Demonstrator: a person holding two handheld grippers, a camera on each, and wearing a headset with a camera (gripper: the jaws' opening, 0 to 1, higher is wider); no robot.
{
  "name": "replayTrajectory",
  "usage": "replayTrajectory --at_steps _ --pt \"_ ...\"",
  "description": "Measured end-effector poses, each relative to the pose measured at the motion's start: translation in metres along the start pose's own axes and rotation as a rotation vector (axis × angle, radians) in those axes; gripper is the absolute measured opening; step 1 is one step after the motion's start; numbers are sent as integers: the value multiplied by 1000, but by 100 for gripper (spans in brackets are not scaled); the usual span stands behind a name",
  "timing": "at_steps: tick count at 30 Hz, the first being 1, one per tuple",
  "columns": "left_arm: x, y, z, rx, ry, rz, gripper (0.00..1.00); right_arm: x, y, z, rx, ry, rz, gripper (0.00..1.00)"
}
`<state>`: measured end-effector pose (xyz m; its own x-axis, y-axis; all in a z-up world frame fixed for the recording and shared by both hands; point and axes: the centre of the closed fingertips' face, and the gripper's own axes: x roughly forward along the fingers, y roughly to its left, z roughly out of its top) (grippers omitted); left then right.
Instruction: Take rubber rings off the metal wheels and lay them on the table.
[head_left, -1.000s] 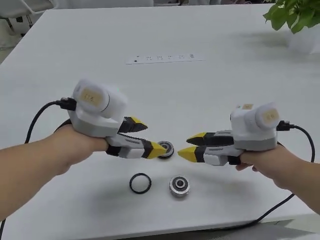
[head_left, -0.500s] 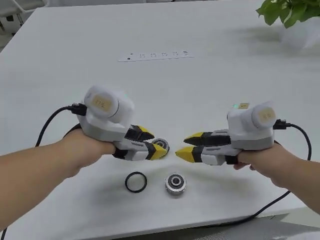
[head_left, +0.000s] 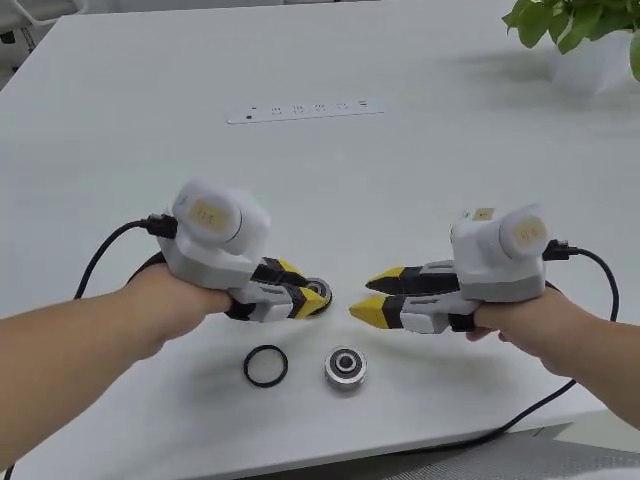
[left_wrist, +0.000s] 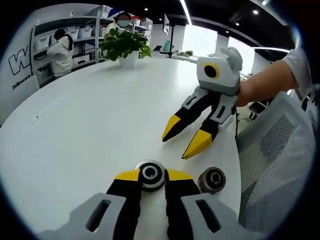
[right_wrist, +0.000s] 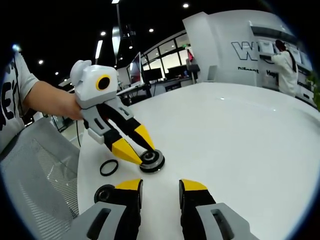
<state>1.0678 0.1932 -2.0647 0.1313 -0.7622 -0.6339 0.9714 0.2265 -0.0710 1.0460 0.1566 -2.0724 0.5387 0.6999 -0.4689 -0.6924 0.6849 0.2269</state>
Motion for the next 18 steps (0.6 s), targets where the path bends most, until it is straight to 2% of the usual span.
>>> replayTrajectory --at_steps 3,7,14,18 --pt "0 2 0 11 0 19 10 2 0 1 -1 0 3 27" --pt "0 -3 -1 103 16 21 11 6 2 3 -4 -2 10 27" --pt "0 1 0 75 2 43 9 12 5 6 -12 1 19 27" --pt "0 2 0 87 5 44 8 18 8 7 -22 5 29 26"
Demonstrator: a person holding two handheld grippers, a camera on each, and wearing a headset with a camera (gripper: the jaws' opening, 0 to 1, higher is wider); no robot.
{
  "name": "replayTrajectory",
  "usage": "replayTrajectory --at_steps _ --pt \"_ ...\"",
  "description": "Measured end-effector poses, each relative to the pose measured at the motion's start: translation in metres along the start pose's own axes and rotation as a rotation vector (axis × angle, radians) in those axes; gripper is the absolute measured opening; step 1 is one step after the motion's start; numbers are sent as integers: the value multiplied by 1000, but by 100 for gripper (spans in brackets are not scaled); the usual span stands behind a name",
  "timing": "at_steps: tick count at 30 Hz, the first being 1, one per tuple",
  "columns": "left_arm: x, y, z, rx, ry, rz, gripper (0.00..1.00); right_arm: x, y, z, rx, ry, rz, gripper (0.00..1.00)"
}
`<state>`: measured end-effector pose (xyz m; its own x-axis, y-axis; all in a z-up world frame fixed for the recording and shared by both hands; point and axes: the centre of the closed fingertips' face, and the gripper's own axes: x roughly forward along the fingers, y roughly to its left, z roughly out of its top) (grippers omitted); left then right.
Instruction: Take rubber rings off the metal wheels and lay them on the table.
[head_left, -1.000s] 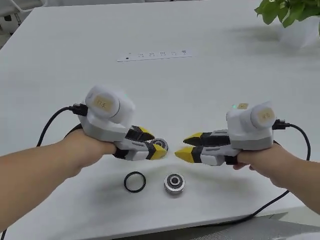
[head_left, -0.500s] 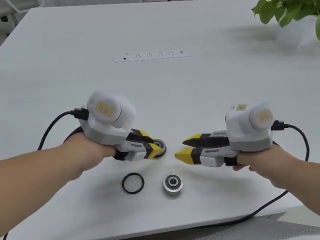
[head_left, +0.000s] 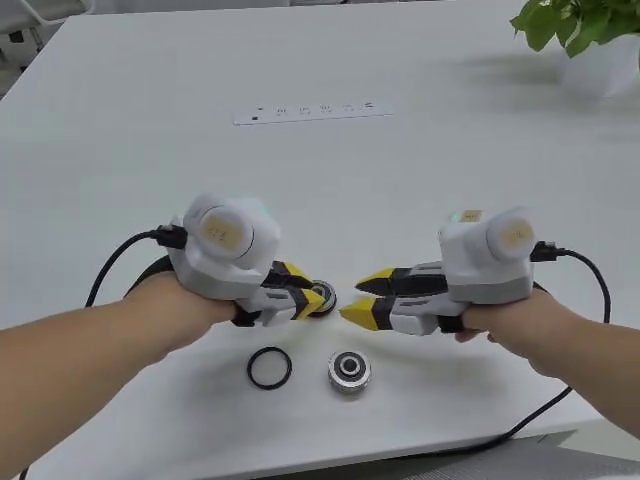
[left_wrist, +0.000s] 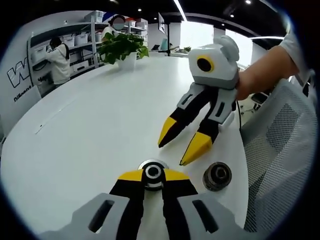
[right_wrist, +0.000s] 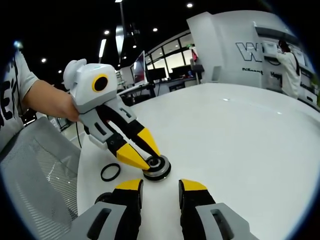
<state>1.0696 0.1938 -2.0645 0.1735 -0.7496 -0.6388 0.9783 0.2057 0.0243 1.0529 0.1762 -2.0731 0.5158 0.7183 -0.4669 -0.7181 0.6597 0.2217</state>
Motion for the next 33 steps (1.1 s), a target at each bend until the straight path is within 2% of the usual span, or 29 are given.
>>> replayTrajectory --at_steps 10,17,33 --pt "-1 0 0 -7 -12 9 8 17 7 0 -58 31 22 26" --pt "0 1 -1 -16 -21 18 8 23 5 3 -54 28 17 26" --pt "1 2 -2 -15 -23 27 8 18 6 -2 -82 35 2 15"
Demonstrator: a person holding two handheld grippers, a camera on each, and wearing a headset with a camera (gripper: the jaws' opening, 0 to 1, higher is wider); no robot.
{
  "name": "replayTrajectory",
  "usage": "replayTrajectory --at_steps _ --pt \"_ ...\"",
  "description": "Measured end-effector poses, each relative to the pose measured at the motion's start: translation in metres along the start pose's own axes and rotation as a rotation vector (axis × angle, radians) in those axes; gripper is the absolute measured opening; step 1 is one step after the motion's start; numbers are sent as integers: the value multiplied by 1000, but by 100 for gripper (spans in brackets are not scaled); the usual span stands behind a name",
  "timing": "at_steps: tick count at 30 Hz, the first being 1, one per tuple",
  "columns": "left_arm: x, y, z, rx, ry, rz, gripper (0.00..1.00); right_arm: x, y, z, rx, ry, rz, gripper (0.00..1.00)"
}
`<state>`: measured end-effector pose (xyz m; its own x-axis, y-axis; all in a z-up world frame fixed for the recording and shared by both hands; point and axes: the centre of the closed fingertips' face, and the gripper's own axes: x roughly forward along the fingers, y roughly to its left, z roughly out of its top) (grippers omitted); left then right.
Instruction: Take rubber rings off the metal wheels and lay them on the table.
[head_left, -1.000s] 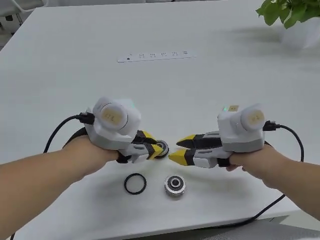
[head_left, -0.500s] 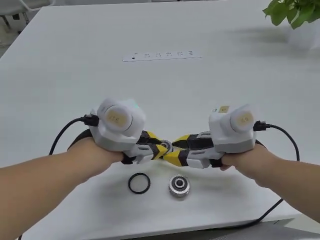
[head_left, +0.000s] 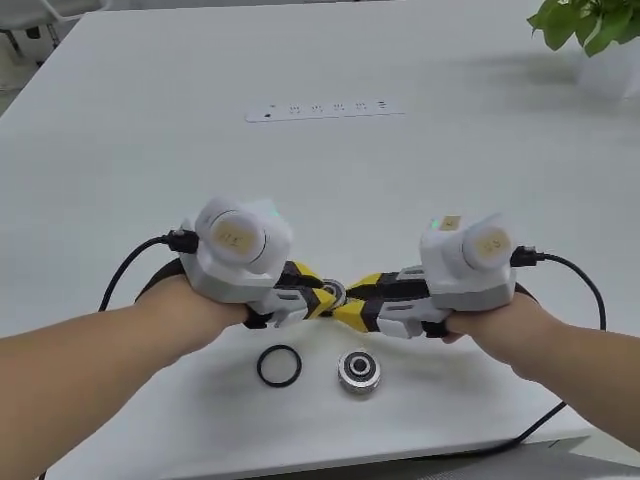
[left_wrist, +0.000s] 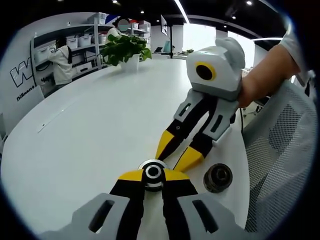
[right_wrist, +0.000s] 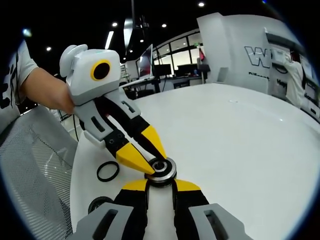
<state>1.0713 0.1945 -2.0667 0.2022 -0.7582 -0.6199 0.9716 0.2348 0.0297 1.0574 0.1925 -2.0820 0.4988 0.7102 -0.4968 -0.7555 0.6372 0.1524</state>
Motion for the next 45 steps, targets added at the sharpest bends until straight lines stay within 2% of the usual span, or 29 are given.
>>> replayTrajectory --at_steps 13,15,21,33,35,36,39,45 --pt "0 0 0 -6 -3 11 8 -2 0 -2 -3 14 -11 6" --pt "0 0 -1 -6 -3 13 8 -2 -1 -4 -1 16 -11 2" --pt "0 0 0 -7 -5 19 8 -4 -3 -4 28 11 -24 0" --pt "0 -1 0 -12 -3 31 8 -9 -11 -2 184 -24 -42 0" --pt "0 -2 0 -11 -3 31 8 -10 -12 3 243 -60 -45 0" --pt "1 -2 0 -10 -3 30 8 -10 -12 3 274 -61 -40 0" --pt "1 -3 0 -8 -2 32 8 -10 -12 4 256 -54 -47 0" --pt "1 -2 0 -6 0 38 8 -11 -12 7 312 -81 -36 0"
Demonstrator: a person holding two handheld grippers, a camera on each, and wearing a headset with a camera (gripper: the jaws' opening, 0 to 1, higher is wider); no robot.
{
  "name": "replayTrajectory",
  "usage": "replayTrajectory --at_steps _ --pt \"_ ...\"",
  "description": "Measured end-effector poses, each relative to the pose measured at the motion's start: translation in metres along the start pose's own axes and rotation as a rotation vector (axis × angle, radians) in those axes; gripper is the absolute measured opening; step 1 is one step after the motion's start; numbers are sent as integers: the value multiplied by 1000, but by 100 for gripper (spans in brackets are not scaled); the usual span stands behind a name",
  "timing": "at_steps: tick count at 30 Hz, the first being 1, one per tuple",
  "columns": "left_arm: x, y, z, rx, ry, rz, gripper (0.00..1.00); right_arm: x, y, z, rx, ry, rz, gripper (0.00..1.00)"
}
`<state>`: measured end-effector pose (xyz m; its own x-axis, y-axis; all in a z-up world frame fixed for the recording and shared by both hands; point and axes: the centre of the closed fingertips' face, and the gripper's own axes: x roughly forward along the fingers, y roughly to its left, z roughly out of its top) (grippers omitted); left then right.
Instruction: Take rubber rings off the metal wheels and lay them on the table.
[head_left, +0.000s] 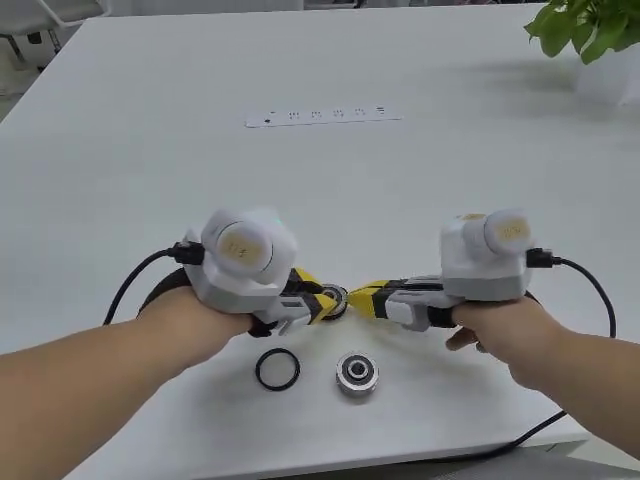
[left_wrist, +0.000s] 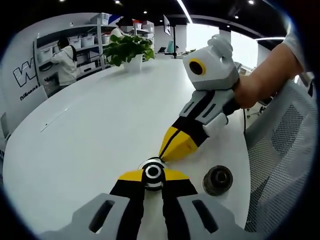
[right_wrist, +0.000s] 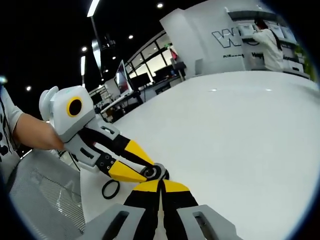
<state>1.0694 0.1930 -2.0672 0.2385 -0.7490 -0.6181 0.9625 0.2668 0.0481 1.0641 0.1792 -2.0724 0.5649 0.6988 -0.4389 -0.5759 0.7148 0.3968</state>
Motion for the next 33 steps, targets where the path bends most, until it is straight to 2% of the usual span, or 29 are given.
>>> replayTrajectory --at_steps 25,33 --pt "0 0 0 3 3 11 8 3 8 4 11 -11 26 0" --pt "0 0 0 -1 2 14 8 6 17 6 -4 -11 41 0"
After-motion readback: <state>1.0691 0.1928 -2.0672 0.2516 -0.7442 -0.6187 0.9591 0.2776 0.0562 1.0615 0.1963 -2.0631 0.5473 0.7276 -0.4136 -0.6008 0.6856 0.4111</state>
